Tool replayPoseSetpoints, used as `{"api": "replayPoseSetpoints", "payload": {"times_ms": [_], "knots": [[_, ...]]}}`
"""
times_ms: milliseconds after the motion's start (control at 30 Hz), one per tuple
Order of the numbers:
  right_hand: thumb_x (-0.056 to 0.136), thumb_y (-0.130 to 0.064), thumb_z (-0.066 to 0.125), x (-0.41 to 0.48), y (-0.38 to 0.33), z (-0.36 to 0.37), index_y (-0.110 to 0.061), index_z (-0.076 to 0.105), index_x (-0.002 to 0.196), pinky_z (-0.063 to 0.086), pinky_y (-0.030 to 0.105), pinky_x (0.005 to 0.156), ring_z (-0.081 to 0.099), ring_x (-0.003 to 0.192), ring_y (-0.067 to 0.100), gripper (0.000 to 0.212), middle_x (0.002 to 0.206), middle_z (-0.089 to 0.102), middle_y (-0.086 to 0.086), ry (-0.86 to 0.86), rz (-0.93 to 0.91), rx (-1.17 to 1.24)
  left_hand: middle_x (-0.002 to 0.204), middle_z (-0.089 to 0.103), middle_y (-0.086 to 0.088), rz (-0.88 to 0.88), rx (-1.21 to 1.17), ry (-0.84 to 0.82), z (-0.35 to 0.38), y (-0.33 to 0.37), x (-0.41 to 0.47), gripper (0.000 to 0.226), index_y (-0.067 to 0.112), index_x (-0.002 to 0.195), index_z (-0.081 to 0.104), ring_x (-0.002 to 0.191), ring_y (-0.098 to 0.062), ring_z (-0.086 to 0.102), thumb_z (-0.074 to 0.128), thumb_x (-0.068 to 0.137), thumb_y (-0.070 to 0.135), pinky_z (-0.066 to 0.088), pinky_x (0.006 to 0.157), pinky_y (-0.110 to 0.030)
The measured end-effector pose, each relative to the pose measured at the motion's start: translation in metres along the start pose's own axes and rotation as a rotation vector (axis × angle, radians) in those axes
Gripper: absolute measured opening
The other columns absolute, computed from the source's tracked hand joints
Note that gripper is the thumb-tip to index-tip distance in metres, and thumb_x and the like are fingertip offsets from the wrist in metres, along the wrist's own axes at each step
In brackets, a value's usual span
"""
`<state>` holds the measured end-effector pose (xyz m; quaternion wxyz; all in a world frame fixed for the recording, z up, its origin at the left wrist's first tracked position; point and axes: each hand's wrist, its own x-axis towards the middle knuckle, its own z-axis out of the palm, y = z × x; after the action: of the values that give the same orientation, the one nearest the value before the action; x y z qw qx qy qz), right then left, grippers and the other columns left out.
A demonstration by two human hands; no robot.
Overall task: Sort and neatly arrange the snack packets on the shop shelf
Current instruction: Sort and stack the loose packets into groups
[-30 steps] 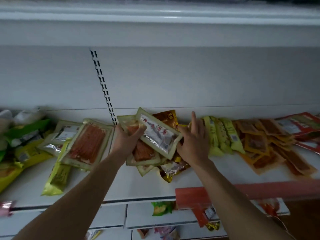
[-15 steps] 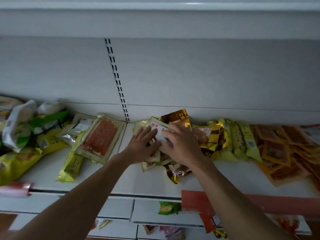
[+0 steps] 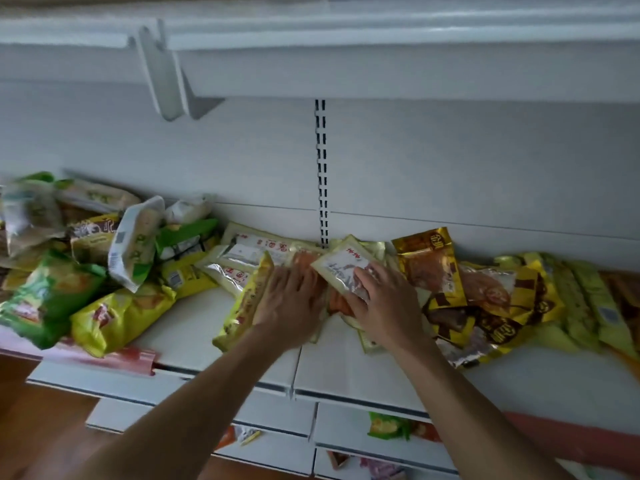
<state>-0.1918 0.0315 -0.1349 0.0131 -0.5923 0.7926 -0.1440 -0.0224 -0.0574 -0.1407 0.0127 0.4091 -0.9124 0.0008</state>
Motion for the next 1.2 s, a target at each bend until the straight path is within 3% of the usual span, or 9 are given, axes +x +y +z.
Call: {"api": "replayPoseSetpoints", "payload": {"times_ms": [133, 267, 367, 500, 633, 733, 933, 1067, 1200], "knots": [[0.092, -0.051, 0.054, 0.004, 0.002, 0.000, -0.026, 0.057, 0.133, 0.044, 0.042, 0.095, 0.046, 0.127, 0.028, 0.047, 0.142, 0.050, 0.000, 0.065, 0.073, 0.038, 0.162, 0.002, -0.018, -0.037, -0.199, -0.033, -0.001, 0.011, 0.010, 0.062, 0.008, 0.155, 0.007, 0.150, -0.032, 0.001, 0.020, 0.102, 0.038, -0.012, 0.117, -0.039], [0.091, -0.042, 0.061, 0.005, -0.003, 0.001, -0.020, 0.062, 0.122, 0.046, 0.041, 0.089, 0.052, 0.117, 0.029, 0.039, 0.128, 0.058, 0.001, 0.069, 0.098, 0.101, 0.162, 0.013, -0.002, 0.047, -0.636, -0.029, -0.009, 0.021, 0.012, 0.053, 0.023, 0.152, 0.023, 0.150, -0.025, -0.003, 0.034, 0.103, 0.038, -0.004, 0.118, -0.037], [0.093, -0.024, 0.062, 0.007, -0.008, -0.009, -0.008, 0.066, 0.111, 0.047, 0.042, 0.087, 0.057, 0.104, 0.031, 0.024, 0.108, 0.063, 0.007, 0.136, 0.098, 0.345, 0.164, -0.004, 0.005, -0.054, -0.881, 0.026, -0.006, 0.030, 0.009, 0.078, 0.025, 0.156, 0.006, 0.149, -0.011, -0.011, 0.048, 0.095, 0.051, -0.002, 0.118, -0.031], [0.096, -0.028, 0.056, -0.006, 0.011, -0.026, -0.012, 0.068, 0.119, 0.040, 0.046, 0.102, 0.052, 0.120, 0.033, 0.031, 0.123, 0.062, 0.009, 0.285, 0.102, 0.192, 0.163, -0.014, 0.003, -0.024, -0.770, 0.087, 0.002, 0.037, 0.013, 0.090, 0.032, 0.155, -0.006, 0.148, -0.018, -0.018, 0.049, 0.090, 0.060, -0.006, 0.116, -0.039], [0.098, -0.041, 0.044, -0.020, 0.040, -0.031, -0.025, 0.056, 0.132, 0.019, 0.055, 0.115, 0.030, 0.140, 0.032, 0.039, 0.149, 0.044, 0.004, 0.148, 0.292, -0.101, 0.163, -0.010, 0.002, 0.080, -0.573, 0.013, 0.009, 0.052, 0.027, 0.080, 0.042, 0.152, 0.010, 0.145, -0.020, -0.029, 0.030, 0.084, 0.078, -0.008, 0.115, -0.044], [0.101, -0.047, 0.031, -0.026, 0.046, -0.020, -0.032, 0.046, 0.142, 0.002, 0.053, 0.119, 0.012, 0.148, 0.029, 0.046, 0.159, 0.029, 0.004, 0.065, 0.362, -0.140, 0.164, -0.003, -0.001, 0.125, -0.336, -0.006, 0.016, 0.059, 0.035, 0.085, 0.042, 0.151, 0.009, 0.147, -0.030, -0.019, 0.015, 0.078, 0.084, 0.000, 0.118, -0.058], [0.099, -0.052, 0.030, -0.022, 0.049, -0.021, -0.032, 0.048, 0.139, 0.006, 0.053, 0.118, 0.020, 0.145, 0.030, 0.048, 0.154, 0.036, 0.003, 0.036, 0.392, -0.163, 0.163, -0.008, 0.005, 0.129, -0.363, -0.182, 0.012, 0.057, 0.049, 0.085, 0.045, 0.150, 0.004, 0.147, -0.030, -0.019, 0.020, 0.075, 0.084, -0.002, 0.117, -0.060], [0.091, -0.051, 0.048, -0.011, 0.043, -0.035, -0.027, 0.051, 0.133, 0.016, 0.053, 0.115, 0.029, 0.138, 0.032, 0.048, 0.146, 0.044, 0.003, 0.027, 0.392, -0.162, 0.164, 0.008, 0.001, 0.146, -0.388, -0.210, -0.013, 0.044, 0.049, 0.076, 0.043, 0.150, 0.018, 0.150, -0.030, -0.001, 0.046, 0.085, 0.069, 0.007, 0.119, -0.055], [0.088, -0.030, 0.065, 0.007, 0.010, -0.033, -0.016, 0.064, 0.123, 0.033, 0.042, 0.107, 0.046, 0.125, 0.032, 0.038, 0.132, 0.057, 0.008, 0.213, 0.149, -0.046, 0.142, 0.051, -0.002, 0.129, -0.629, 0.147, -0.045, 0.006, 0.037, 0.052, 0.026, 0.139, 0.049, 0.124, -0.025, 0.052, 0.055, 0.090, 0.041, 0.042, 0.096, -0.035]]}}
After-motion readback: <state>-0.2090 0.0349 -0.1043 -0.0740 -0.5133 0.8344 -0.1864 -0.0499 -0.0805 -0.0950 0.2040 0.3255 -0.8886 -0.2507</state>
